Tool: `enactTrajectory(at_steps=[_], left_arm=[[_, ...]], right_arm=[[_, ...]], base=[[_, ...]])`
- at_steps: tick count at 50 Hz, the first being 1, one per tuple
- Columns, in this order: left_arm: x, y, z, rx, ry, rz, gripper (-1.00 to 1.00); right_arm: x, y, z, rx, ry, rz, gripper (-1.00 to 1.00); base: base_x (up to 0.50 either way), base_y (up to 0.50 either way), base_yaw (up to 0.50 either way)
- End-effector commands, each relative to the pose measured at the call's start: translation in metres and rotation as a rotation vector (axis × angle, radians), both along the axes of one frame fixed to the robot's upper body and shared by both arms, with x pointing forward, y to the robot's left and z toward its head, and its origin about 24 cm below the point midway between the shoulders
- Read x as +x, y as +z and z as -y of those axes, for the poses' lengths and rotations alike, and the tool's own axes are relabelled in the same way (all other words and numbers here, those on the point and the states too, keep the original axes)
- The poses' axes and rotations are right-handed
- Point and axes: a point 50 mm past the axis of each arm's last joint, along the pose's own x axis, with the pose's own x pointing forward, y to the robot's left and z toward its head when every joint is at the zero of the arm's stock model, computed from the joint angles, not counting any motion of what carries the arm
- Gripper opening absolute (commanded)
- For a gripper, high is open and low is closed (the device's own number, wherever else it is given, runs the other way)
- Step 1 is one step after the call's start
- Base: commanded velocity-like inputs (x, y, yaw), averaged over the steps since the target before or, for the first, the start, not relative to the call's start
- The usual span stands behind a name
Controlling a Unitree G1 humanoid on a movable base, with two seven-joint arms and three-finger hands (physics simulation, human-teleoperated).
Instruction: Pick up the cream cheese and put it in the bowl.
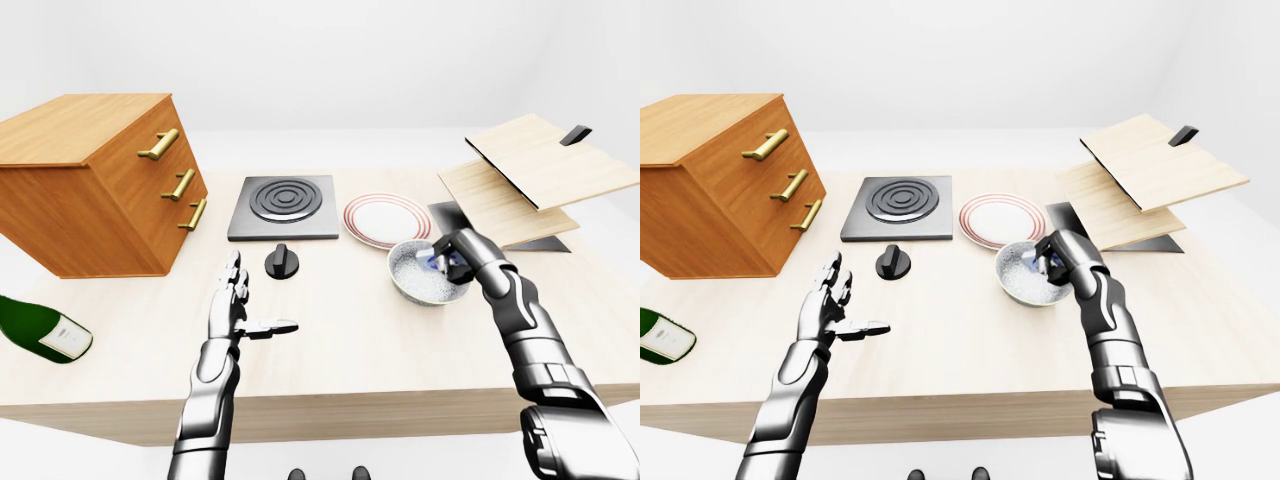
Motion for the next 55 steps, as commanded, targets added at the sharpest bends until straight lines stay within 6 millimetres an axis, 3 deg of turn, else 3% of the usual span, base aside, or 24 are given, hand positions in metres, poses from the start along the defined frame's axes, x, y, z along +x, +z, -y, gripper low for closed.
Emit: enactTrajectory(at_steps=[1, 37, 42, 43, 44, 45, 46, 47, 55], left_arm=[[0.001, 0.000, 0.000, -0.001, 0.001, 0.000, 1.00], [0.002, 0.002, 0.000, -0.004, 0.002, 0.001, 1.00], [0.002, 0.002, 0.000, -0.005, 0.002, 0.001, 1.00], [0.002, 0.002, 0.000, -0.005, 0.002, 0.001, 1.00], [0.002, 0.002, 0.000, -0.006, 0.003, 0.001, 1.00], [0.002, 0.002, 0.000, -0.006, 0.003, 0.001, 1.00], [0.002, 0.002, 0.000, -0.006, 0.003, 0.001, 1.00], [0.002, 0.002, 0.000, -0.006, 0.003, 0.001, 1.00], [0.002, 0.002, -0.001, -0.006, 0.003, 0.001, 1.00]], right_arm=[[-0.003, -0.003, 0.002, -0.092, 0.001, -0.027, -1.00], [0.000, -0.014, 0.000, -0.111, -0.015, -0.052, -0.99], [0.001, -0.013, -0.001, -0.111, -0.014, -0.050, -0.76], [0.001, -0.013, -0.001, -0.111, -0.014, -0.050, -0.55], [0.001, -0.013, 0.000, -0.111, -0.015, -0.050, -0.12], [0.001, -0.013, 0.000, -0.110, -0.015, -0.050, 0.06], [0.001, -0.013, 0.001, -0.111, -0.018, -0.050, 0.48], [0.001, -0.013, 0.001, -0.111, -0.018, -0.050, 0.61], [0.001, -0.013, 0.000, -0.112, -0.014, -0.049, 0.64]], base=[[0.00, 0.00, 0.00], [0.00, 0.00, 0.00], [0.00, 0.00, 0.00], [0.00, 0.00, 0.00], [0.00, 0.00, 0.00], [0.00, 0.00, 0.00], [0.00, 0.00, 0.00], [0.00, 0.00, 0.00], [0.00, 0.00, 0.00]])
